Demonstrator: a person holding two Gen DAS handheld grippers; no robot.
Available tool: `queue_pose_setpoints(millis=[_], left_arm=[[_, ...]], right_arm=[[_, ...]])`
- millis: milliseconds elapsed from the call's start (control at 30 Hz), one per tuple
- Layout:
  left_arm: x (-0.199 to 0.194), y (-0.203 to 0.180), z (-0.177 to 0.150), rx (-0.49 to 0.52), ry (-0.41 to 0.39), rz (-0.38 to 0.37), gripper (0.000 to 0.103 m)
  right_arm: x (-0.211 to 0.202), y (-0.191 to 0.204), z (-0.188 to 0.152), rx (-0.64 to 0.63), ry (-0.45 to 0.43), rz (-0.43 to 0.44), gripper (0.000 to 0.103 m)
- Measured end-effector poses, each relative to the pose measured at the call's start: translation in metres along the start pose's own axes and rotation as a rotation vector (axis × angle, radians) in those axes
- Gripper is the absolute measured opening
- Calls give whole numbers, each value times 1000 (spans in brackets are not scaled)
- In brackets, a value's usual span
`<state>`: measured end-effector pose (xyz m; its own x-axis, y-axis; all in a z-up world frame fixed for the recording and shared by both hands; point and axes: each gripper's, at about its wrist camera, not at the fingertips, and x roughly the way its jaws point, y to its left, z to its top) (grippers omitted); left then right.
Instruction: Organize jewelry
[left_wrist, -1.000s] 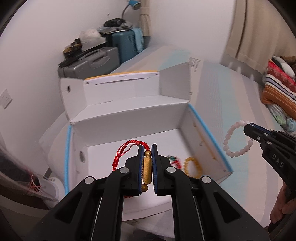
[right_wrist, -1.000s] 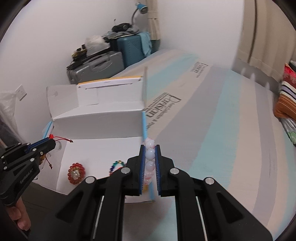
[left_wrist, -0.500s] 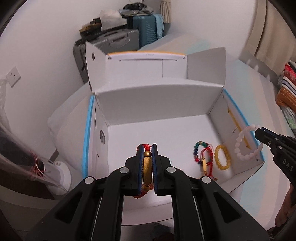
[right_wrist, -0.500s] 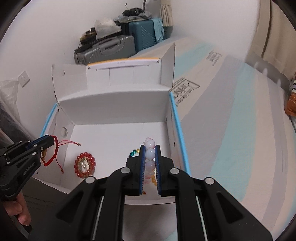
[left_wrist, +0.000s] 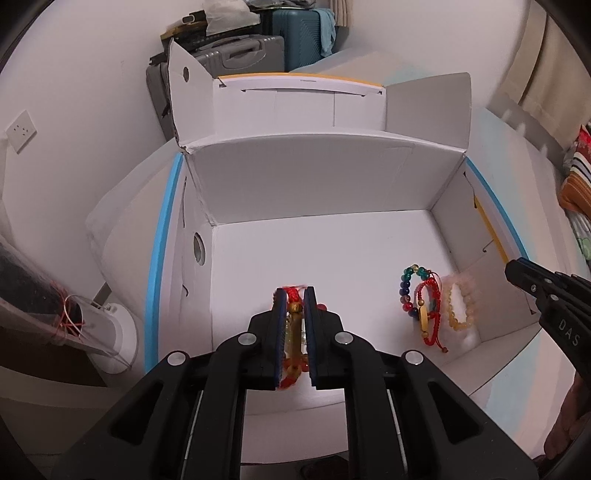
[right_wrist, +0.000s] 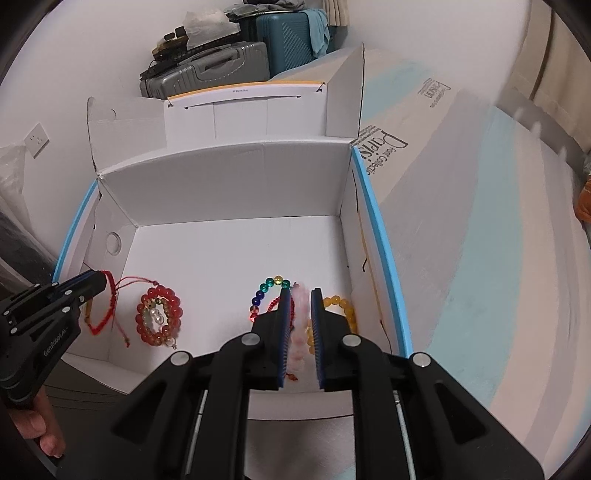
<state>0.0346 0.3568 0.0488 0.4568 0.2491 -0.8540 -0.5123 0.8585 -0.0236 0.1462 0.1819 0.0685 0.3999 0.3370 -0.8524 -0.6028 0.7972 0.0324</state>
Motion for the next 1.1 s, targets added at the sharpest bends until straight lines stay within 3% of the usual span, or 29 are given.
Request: queue_pose_setpoints(millis=[67,100,133,200,267,333,400,500,567,800,1100], left_arm=[[1,0,1,-1,2,-7,19],[0,0,1,-2,-2,-8,34],[-3,1,2,-5,-16,-1,42],[-7,1,2,-5,-35,8,50],[-13,1,2,-9,-54,14,63],[-20,2,2,-9,-85,8,82],[-29,0,-1,1,-123,13,89],[-38,-4,-4,20,-145,17,94],[-44,-4,-6,13,-160,15,97],[-61,2,-25,-28,-181,23,97],[-79,1,-59,-24,-206,41,97]], right_arm=[[-1,0,-1,0,-2,-6,12],[-3,0,-1,1,-6,-4,17],[-5,0,-1,3,-13,-2,21],[-9,0,-2,6,-27,-1,34],[-16,0,-3,9,-47,-2,43],[-21,0,-5,14,-56,-1,52],[-28,-1,-7,19,-70,2,62],[-41,-3,-13,27,-100,0,73],[-48,-5,-17,36,-113,5,74],[-68,-9,-36,44,-154,9,93],[-86,-2,-72,14,-182,9,96]])
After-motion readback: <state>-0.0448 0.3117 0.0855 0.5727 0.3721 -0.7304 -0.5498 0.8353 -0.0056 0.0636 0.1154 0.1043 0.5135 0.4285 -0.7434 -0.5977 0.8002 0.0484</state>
